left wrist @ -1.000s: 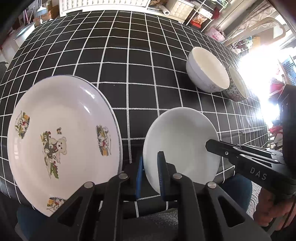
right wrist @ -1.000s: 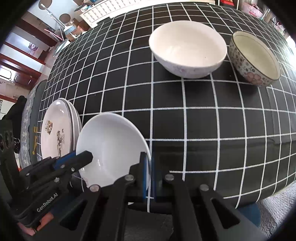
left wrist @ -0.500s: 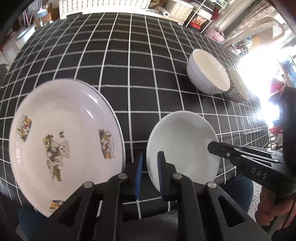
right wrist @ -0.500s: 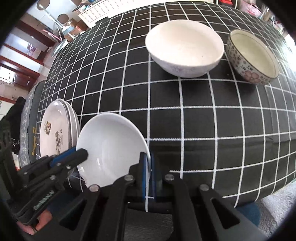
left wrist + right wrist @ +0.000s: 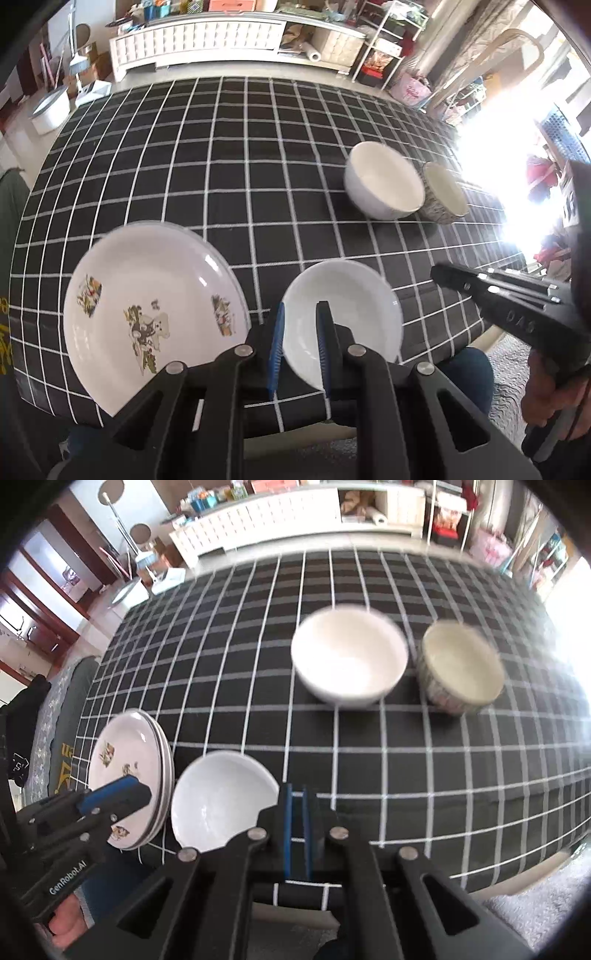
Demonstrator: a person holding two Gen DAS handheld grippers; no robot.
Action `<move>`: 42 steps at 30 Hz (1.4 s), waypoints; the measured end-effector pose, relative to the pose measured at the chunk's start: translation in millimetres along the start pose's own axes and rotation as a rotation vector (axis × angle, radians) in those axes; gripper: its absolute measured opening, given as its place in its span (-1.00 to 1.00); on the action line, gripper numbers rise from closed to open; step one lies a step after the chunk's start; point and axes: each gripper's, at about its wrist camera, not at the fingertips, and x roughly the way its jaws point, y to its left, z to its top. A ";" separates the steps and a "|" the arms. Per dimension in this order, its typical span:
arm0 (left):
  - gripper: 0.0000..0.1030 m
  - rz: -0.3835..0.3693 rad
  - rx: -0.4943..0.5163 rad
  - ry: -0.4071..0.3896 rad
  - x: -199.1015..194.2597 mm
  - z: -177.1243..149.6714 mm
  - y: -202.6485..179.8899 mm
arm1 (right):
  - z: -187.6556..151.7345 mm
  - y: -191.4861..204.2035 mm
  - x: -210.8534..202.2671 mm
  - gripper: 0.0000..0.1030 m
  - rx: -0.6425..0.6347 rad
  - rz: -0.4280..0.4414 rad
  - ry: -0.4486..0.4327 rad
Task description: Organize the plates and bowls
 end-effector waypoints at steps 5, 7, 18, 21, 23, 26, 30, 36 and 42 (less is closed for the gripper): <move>-0.70 0.007 0.050 -0.058 -21.2 11.5 -22.0 | 10.4 -1.1 -33.3 -0.83 -0.039 -0.037 -0.088; -0.57 0.011 0.071 -0.077 -27.0 16.7 -30.7 | 14.9 -2.9 -42.4 -0.67 -0.031 -0.032 -0.108; -0.39 0.020 0.142 -0.115 -36.8 56.3 -60.6 | 41.6 -24.2 -57.8 0.03 0.024 -0.005 -0.137; -0.39 0.029 0.165 -0.121 -34.2 66.8 -68.4 | 48.7 -33.2 -57.6 0.03 0.033 0.000 -0.135; -0.39 0.029 0.167 -0.119 -30.8 75.0 -70.3 | 55.3 -40.2 -56.9 0.03 0.044 0.009 -0.128; -0.30 0.025 0.164 -0.116 -23.2 88.0 -72.7 | 64.1 -50.7 -54.6 0.03 0.058 0.012 -0.124; -0.30 0.025 0.160 -0.083 -3.0 106.4 -74.7 | 75.0 -67.3 -41.5 0.03 0.090 0.030 -0.091; -0.30 0.006 0.153 -0.010 31.3 124.3 -78.6 | 88.5 -92.2 -5.3 0.03 0.154 0.103 0.010; -0.30 0.026 0.127 0.058 70.6 139.3 -66.0 | 99.2 -102.8 27.3 0.03 0.168 0.152 0.079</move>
